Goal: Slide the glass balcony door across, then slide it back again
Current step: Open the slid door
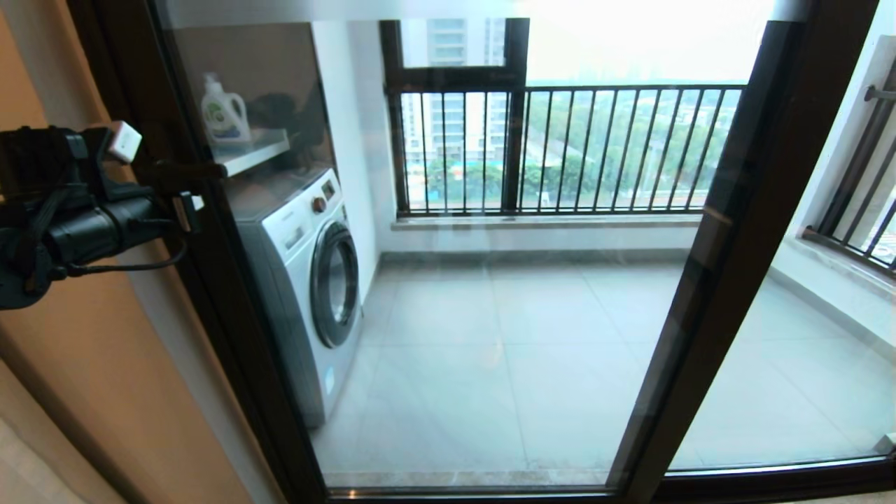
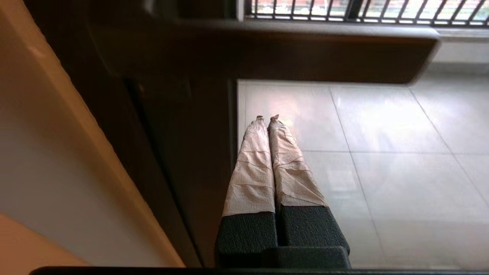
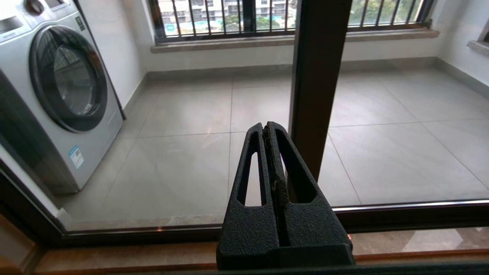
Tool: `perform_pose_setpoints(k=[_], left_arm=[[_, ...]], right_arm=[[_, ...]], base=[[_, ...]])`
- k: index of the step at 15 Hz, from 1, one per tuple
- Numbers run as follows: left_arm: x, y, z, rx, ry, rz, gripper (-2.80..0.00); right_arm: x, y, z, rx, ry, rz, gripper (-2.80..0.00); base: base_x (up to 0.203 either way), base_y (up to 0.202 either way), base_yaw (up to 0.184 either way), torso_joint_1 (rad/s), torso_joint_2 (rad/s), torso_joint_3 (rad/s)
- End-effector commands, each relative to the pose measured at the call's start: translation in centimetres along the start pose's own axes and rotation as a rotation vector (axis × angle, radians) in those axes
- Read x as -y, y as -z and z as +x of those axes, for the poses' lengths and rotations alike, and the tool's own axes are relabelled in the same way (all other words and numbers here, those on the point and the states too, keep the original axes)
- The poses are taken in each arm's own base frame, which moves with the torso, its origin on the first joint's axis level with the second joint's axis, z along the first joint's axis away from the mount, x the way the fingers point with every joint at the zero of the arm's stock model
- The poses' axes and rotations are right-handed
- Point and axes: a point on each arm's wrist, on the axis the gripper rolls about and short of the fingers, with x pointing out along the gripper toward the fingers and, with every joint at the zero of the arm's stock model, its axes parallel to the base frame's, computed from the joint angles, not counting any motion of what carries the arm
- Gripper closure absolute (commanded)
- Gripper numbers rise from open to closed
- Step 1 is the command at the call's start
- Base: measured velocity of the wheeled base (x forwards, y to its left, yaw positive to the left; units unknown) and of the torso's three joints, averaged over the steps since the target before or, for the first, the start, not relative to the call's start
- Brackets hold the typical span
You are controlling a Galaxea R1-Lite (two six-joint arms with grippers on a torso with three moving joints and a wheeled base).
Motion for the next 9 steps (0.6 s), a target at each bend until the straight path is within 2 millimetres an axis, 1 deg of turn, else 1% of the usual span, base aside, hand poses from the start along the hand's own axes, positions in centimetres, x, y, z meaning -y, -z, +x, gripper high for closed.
perform_pose_setpoints(k=[1,3,6,9], left_arm=[[0.0,0.3,0.0,-0.003,0.002,0.002,0.0],[0.1,-0.2,-0.4,0.011,0.005,0.005,0.0],[0.6,-2.0,-2.9,0.068,0.022,0.018,0.0],[1.2,-3.2,-6.1,0.115,0.037,0.033,0.0]], right_arm=[[0.0,0.3,0.1,-0.009,-0.001,-0.001,0.0],[0.0,0.3,0.1,-0.008,-0.001,-0.001,0.0],[0.0,0.3,0.1,-0.008,-0.001,-0.001,0.0],[0.0,0.3,0.1,-0.009,-0.001,-0.001,0.0]], base=[[0.0,0.0,0.0,0.0,0.0,0.0],[0.0,0.0,0.0,0.0,0.0,0.0],[0.0,0.0,0.0,0.0,0.0,0.0],[0.0,0.0,0.0,0.0,0.0,0.0]])
